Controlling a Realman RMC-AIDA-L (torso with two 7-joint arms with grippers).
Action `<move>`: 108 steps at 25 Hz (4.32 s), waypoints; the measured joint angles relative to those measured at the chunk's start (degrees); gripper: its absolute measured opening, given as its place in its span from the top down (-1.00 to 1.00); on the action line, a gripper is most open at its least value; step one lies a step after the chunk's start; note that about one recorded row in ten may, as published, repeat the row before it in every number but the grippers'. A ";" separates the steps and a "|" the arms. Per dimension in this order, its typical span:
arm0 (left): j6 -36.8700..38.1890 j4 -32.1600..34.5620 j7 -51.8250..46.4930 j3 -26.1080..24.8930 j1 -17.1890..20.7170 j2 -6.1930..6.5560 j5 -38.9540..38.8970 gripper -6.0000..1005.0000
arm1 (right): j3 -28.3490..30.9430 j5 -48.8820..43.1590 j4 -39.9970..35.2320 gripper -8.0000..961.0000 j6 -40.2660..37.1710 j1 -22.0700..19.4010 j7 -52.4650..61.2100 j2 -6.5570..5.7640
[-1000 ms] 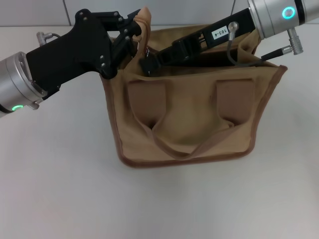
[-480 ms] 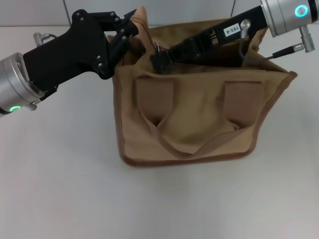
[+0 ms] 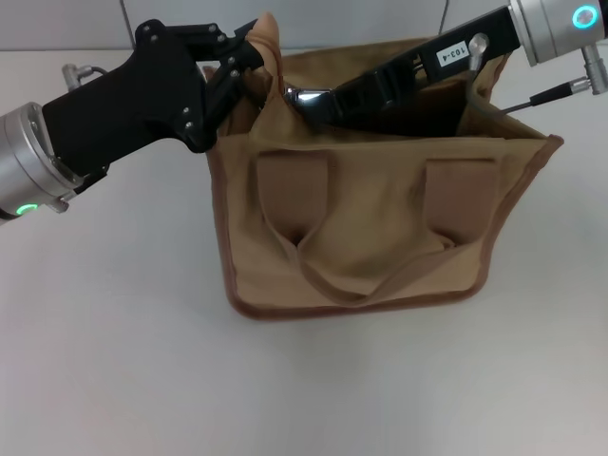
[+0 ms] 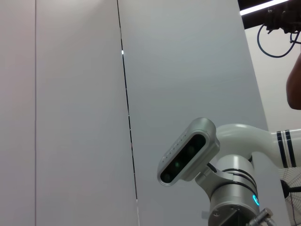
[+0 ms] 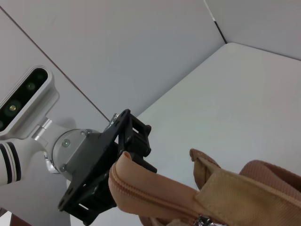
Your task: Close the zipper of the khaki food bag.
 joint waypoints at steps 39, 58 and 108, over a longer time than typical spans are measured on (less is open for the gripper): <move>0.42 0.57 -0.08 -0.17 1.76 0.25 -2.39 0.91 | 4.05 -11.66 -21.56 0.97 -6.12 -9.91 14.31 -0.11; -1.81 0.69 -2.00 -1.45 1.62 0.41 -3.94 0.90 | 20.81 12.10 -22.04 0.95 -14.11 -22.19 -0.50 -1.28; 6.95 7.68 -6.15 18.91 19.47 2.66 2.16 -0.63 | 16.46 1.50 14.00 -0.70 -16.15 -30.95 -73.63 5.03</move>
